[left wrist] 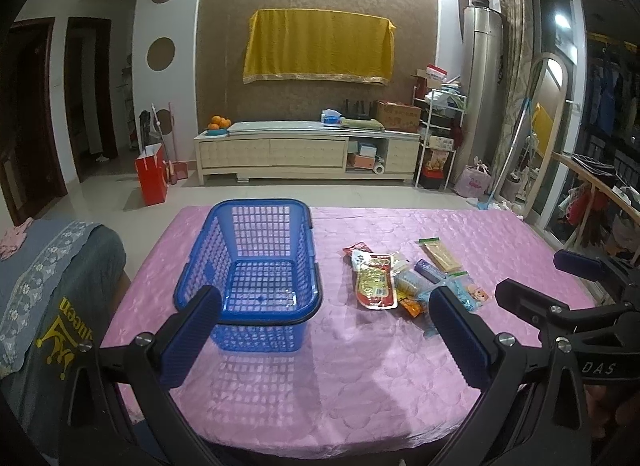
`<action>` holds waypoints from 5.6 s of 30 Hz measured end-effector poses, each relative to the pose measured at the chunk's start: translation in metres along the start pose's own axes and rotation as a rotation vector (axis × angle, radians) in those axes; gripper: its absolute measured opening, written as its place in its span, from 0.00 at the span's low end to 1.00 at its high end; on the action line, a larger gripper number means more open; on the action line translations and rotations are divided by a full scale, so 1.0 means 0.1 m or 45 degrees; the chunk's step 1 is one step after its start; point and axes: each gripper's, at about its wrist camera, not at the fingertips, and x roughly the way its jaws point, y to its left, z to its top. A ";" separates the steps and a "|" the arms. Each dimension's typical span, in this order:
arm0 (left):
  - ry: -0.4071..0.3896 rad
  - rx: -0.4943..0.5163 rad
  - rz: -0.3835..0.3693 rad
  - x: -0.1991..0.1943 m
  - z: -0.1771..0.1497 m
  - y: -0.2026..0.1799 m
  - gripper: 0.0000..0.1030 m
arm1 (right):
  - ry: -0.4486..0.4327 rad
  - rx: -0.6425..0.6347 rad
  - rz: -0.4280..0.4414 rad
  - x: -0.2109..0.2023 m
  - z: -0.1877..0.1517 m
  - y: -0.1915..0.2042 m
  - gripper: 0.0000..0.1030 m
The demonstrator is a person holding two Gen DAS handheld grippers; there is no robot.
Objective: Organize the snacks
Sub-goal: 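Move both tools toward the snack pile and close the right tool on the blue bread bag, then lift the blue bread bag with the right tool and carry it over the basket, then lower the bread bag into the blue basket and open the right tool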
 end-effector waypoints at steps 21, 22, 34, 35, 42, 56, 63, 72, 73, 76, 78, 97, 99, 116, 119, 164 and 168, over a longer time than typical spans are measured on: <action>0.312 0.137 -0.019 1.34 0.30 -0.91 1.00 | 0.215 0.084 -0.001 0.87 0.21 -1.31 1.00; 0.318 0.144 -0.022 1.38 0.30 -0.92 1.00 | 0.236 0.105 0.013 0.93 0.19 -1.38 1.00; 0.498 0.192 -0.065 2.11 0.01 -1.23 1.00 | 0.458 0.107 0.065 1.67 -0.18 -1.82 1.00; 0.520 0.184 -0.067 2.17 -0.03 -1.25 1.00 | 0.477 0.089 0.060 1.74 -0.20 -1.83 1.00; 0.605 0.116 -0.071 2.41 -0.26 -1.36 1.00 | 0.634 -0.056 0.086 2.18 -0.42 -1.74 1.00; 0.653 0.005 -0.031 2.55 -0.44 -1.34 1.00 | 0.731 -0.077 0.121 2.53 -0.45 -1.67 0.69; 0.681 -0.091 -0.016 2.52 -0.50 -1.34 1.00 | 0.653 0.032 0.147 2.29 -0.53 -1.94 0.68; 0.701 -0.128 0.011 2.62 -0.60 -1.62 1.00 | 0.560 0.031 0.085 1.98 -0.62 -2.17 0.68; 0.700 -0.129 0.019 2.65 -0.61 -1.65 1.00 | 0.555 0.029 0.084 1.97 -0.63 -2.13 0.68; 0.692 -0.127 0.065 2.72 -0.61 -1.72 1.00 | 0.545 0.034 0.091 2.02 -0.65 -2.17 0.68; 0.684 -0.113 0.092 2.77 -0.61 -1.75 1.00 | 0.544 0.036 0.098 2.03 -0.67 -2.20 0.68; 0.718 -0.113 0.066 3.09 -0.64 -1.90 0.73 | 0.543 0.033 0.176 2.15 -0.74 -2.19 0.68; 0.720 -0.126 0.046 3.09 -0.63 -1.88 0.66 | 0.542 0.040 0.173 2.13 -0.74 -2.19 0.68; 0.655 -0.054 -0.112 2.32 -0.48 -1.72 0.64 | 0.490 0.044 0.145 1.55 -0.48 -1.84 0.68; 0.617 -0.051 -0.133 2.15 -0.37 -1.61 0.64 | 0.454 0.033 0.132 1.40 -0.39 -1.72 0.68; 0.449 -0.048 -0.052 1.10 0.22 1.03 0.65 | 0.365 -0.143 0.255 1.31 0.50 0.97 0.68; 0.493 -0.038 -0.081 1.23 0.23 1.16 0.65 | 0.413 -0.121 0.284 1.47 0.52 1.06 0.68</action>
